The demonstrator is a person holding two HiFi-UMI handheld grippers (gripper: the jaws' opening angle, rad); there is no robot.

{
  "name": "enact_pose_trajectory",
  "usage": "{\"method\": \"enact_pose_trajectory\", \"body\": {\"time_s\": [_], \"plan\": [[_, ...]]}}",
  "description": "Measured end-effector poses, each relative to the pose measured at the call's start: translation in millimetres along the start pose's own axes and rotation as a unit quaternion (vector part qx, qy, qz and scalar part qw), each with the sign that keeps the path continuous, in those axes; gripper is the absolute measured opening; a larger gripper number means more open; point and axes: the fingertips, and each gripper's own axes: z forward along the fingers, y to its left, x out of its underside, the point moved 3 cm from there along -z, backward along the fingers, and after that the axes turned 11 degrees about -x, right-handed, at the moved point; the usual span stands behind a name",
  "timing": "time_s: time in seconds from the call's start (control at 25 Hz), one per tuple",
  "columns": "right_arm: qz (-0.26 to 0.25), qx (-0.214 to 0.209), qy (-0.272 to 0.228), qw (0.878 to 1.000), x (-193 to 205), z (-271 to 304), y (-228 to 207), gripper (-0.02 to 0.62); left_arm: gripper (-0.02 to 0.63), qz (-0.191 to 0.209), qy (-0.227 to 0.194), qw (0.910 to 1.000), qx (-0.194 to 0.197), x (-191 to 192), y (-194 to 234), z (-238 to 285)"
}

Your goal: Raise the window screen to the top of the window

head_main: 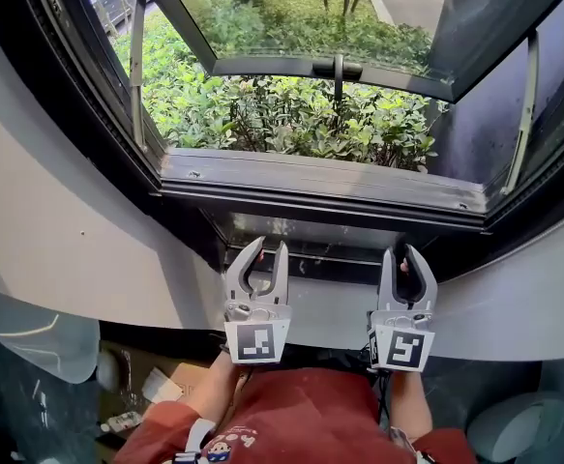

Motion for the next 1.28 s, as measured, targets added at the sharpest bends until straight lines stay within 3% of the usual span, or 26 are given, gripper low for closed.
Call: {"method": "enact_pose_trajectory", "body": {"time_s": [0.12,0.32,0.4,1.0,1.28], "plan": [[-0.002,-0.004,0.002,1.0,0.1,1.3,0.7,0.114,0.109,0.001,-0.002,1.0,0.001,-1.0,-0.6,0.7],[-0.014,-0.011,0.007,1.0,-2.1,3.7,4.2,0.012,0.044,0.01,-0.01,0.9999,-0.007,-2.5,0.2,2.5],[-0.019,-0.018,0.003,1.0,-6.4,6.3,7.1,0.011,0.005,0.012,-0.012,0.9998,-0.009,-3.0,-0.8,2.8],[-0.029,-0.033,-0.013,0.999,-18.5,14.7,14.6,0.011,0.005,0.026,-0.018,0.9995,0.0,-12.0,-2.0,1.3],[-0.032,-0.032,-0.009,0.999,-16.6,14.6,11.8,0.011,0.005,0.008,-0.01,0.9999,-0.004,-8.4,-2.1,0.6]]}}
